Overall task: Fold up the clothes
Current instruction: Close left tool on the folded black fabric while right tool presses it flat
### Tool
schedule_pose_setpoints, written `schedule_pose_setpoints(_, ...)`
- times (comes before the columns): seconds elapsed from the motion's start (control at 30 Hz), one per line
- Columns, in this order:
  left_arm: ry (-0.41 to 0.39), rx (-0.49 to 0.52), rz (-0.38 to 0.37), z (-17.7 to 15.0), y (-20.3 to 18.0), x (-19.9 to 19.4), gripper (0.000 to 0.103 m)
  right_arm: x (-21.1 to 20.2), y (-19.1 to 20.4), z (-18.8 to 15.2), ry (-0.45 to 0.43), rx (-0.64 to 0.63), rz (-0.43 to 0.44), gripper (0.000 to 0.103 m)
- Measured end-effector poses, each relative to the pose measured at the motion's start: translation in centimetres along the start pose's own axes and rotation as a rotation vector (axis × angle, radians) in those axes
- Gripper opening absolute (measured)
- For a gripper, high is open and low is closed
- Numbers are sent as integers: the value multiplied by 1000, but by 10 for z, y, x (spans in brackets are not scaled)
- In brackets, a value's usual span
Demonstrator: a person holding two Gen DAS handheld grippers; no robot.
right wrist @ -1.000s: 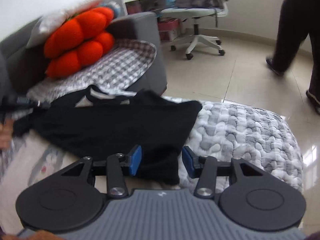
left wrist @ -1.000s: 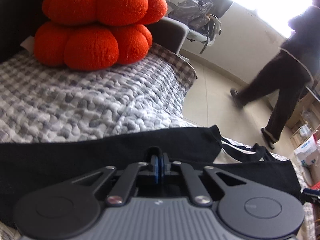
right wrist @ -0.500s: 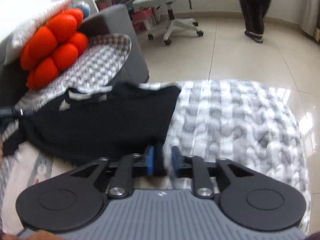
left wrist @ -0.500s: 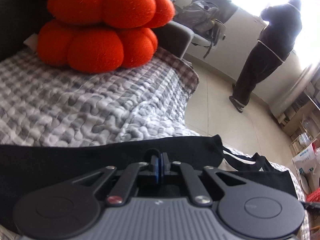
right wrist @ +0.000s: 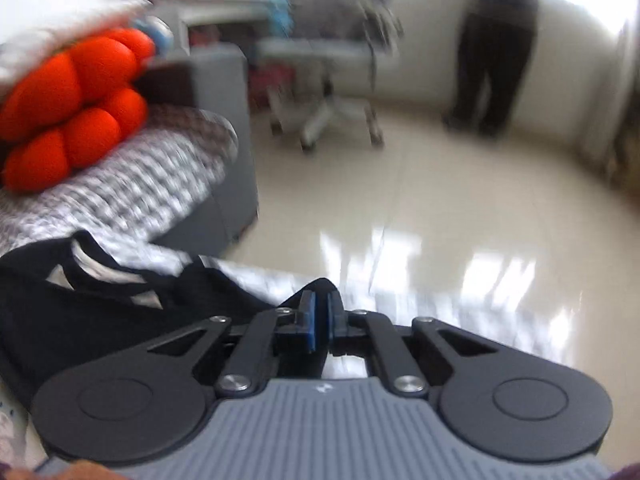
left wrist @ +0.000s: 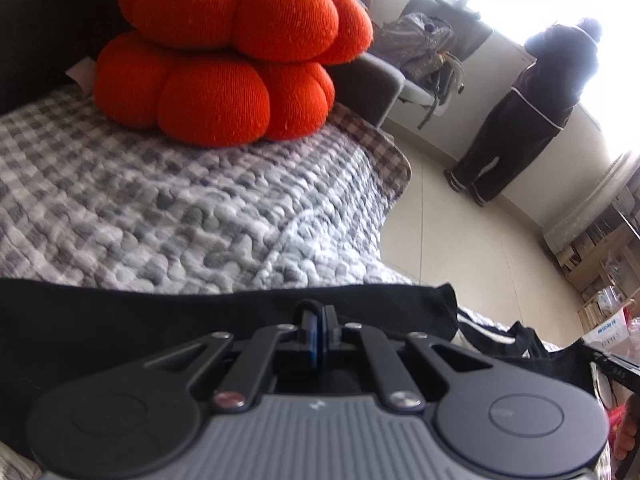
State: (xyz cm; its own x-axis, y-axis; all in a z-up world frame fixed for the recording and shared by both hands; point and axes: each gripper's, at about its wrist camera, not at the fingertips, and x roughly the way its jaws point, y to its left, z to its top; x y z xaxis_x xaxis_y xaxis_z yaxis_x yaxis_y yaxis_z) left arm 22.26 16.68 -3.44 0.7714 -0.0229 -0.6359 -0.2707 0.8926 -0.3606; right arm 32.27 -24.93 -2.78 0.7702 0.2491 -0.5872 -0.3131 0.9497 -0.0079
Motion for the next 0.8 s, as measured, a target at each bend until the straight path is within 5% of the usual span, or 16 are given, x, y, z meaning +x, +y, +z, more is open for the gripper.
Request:
schedule_pose_setpoints(0.27, -13, 42, 46, -4, -3, -2, 2, 30, 1, -18, 65, -117, -67, 8)
schedule_pose_setpoints(0.37, -6, 29, 38, -4, 2, -1, 2, 7, -8, -17, 42, -49, -86, 23)
schedule_pose_setpoints(0.47, -9, 9, 22, -4, 5, -2, 2, -27, -21, -17, 17, 63, -54, 23)
schedule_pose_setpoints(0.63, -13, 6, 14, -4, 3, -4, 2, -71, -7, -35, 58, 32, 54, 23)
schedule_pose_setpoints(0.73, 6, -9, 6, -5, 6, -3, 3, -54, 10, -63, 176, -76, -47, 22)
schedule_pose_setpoints(0.8, 16, -23, 9, -5, 12, -6, 3, -60, 12, -62, 152, -75, -72, 24)
